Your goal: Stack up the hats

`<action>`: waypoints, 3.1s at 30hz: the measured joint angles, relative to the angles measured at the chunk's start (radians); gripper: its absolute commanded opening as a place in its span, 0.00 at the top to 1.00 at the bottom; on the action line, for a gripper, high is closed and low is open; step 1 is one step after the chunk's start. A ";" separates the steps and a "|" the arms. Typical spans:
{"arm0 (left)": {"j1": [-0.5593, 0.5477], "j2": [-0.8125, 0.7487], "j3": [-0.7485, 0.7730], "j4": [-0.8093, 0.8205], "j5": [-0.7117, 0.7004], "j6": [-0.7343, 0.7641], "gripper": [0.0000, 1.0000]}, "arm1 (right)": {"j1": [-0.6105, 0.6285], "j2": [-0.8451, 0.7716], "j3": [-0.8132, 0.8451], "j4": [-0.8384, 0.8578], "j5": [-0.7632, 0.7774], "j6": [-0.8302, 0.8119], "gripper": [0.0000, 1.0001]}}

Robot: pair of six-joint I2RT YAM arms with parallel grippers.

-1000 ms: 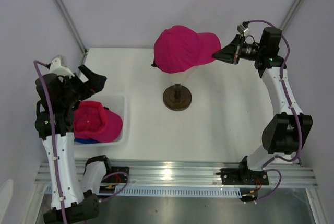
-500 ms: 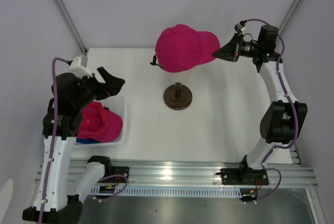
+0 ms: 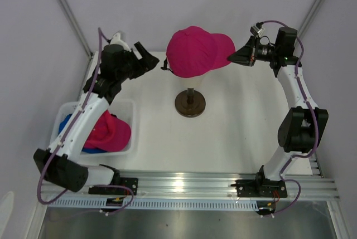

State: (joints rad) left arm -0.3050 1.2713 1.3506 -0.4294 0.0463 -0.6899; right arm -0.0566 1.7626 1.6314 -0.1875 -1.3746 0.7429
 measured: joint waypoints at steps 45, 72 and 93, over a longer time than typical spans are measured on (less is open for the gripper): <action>-0.216 -0.010 0.049 0.024 -0.229 -0.037 0.99 | 0.029 0.014 0.003 0.072 0.008 0.066 0.92; -0.378 -0.125 0.003 0.002 -0.331 0.009 0.99 | 0.045 0.185 0.259 0.219 0.049 0.292 1.00; -0.528 -0.106 -0.047 0.031 -0.441 -0.044 0.99 | 0.048 0.202 0.276 0.109 0.096 0.202 1.00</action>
State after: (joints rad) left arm -0.8333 1.1648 1.3037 -0.3981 -0.3943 -0.7338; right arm -0.0090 1.9644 1.9076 -0.0788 -1.2785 0.9451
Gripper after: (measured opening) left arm 0.023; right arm 0.075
